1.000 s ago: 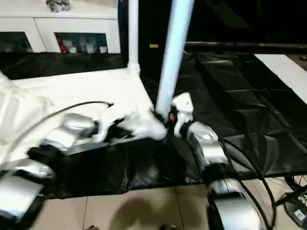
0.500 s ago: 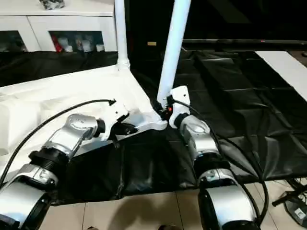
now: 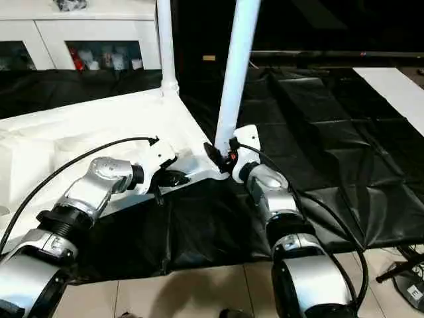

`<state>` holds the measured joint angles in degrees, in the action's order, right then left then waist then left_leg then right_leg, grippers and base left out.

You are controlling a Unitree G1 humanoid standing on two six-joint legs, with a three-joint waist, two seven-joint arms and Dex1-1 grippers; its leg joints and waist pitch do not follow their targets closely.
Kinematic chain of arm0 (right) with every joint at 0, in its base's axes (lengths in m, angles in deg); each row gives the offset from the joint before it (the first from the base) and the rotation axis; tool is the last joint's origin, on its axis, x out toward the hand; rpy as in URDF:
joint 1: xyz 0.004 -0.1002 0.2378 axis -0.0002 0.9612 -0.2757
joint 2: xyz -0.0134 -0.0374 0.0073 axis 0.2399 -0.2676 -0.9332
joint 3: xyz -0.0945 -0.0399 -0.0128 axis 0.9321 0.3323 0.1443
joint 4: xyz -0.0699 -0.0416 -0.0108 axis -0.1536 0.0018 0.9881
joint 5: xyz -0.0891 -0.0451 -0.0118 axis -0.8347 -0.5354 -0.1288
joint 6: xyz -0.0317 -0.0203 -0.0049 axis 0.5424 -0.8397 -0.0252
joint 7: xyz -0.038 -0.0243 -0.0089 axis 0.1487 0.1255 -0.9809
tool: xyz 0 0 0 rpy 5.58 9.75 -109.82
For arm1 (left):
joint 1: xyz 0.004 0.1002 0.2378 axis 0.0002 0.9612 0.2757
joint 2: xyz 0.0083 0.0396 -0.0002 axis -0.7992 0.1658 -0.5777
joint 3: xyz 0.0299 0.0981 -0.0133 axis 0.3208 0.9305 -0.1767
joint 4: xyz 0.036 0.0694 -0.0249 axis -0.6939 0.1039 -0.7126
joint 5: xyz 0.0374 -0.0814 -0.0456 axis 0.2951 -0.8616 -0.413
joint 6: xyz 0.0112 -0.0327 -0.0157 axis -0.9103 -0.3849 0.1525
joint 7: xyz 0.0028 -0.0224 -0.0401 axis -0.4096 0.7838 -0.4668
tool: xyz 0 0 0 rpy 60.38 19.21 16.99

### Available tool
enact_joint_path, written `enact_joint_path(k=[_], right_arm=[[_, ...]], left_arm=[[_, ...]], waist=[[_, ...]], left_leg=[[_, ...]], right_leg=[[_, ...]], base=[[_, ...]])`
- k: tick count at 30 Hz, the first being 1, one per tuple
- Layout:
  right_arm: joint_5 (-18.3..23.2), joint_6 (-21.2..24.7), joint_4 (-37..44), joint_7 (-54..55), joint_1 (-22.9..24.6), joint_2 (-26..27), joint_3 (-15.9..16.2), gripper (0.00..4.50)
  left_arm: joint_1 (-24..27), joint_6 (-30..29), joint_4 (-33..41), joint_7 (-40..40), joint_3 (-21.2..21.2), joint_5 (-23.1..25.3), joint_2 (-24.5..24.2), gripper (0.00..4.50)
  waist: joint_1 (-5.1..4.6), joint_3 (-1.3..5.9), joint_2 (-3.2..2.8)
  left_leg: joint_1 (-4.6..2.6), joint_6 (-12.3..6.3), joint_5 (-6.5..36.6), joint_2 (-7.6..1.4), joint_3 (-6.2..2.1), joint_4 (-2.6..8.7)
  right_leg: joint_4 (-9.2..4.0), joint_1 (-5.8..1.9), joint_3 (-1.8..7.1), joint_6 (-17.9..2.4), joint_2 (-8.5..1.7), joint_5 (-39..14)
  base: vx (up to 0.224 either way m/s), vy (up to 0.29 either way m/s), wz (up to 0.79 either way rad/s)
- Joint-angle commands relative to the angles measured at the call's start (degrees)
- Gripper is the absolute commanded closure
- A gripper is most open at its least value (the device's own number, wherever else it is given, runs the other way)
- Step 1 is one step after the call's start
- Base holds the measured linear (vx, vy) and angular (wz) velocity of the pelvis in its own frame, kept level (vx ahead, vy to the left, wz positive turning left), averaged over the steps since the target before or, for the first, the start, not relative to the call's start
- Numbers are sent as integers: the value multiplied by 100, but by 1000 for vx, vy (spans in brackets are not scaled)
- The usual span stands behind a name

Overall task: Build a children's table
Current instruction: Insert table leg to table base

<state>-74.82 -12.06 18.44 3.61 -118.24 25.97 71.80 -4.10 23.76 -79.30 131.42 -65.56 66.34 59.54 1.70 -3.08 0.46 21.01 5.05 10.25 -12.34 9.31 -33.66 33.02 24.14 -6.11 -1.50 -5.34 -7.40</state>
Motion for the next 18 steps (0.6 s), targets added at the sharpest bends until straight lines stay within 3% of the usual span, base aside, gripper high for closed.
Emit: enact_joint_path(k=[1,5,7,11,18], right_arm=[[-58,123,-211,-175,95,14,100,97],[-118,47,-215,-293,62,-67,141,73],[-57,76,21,-1188,141,-236,261,73],[-27,161,248,-1880,254,-397,392,73],[-134,406,855,-3345,565,-921,970,73]], left_arm=[[-170,220,366,76,-24,-144,22,450],[-177,279,336,149,-8,-137,-28,450],[-133,397,351,546,82,-170,-160,450],[-68,614,384,940,208,-167,-301,450],[35,1118,365,2024,356,-399,-561,450]], waist=[[5,431,-34],[5,440,-26],[17,457,0],[46,444,-4],[166,425,-9]], left_leg=[[-26,-321,1343,-58,63,384],[-19,-344,1288,-55,69,377],[-1,-420,1188,-47,77,361],[4,-570,1127,-63,91,353],[-37,-454,1321,-93,118,359]], right_leg=[[-320,-387,254,-1281,-264,-1611],[-312,-392,261,-1289,-260,-1549],[-286,-414,264,-1341,-257,-1397],[-271,-408,263,-1404,-248,-1278],[-307,-368,261,-1269,-239,-1721]], base=[[0,0,0],[0,0,0],[0,0,0],[0,0,0],[0,0,0]])
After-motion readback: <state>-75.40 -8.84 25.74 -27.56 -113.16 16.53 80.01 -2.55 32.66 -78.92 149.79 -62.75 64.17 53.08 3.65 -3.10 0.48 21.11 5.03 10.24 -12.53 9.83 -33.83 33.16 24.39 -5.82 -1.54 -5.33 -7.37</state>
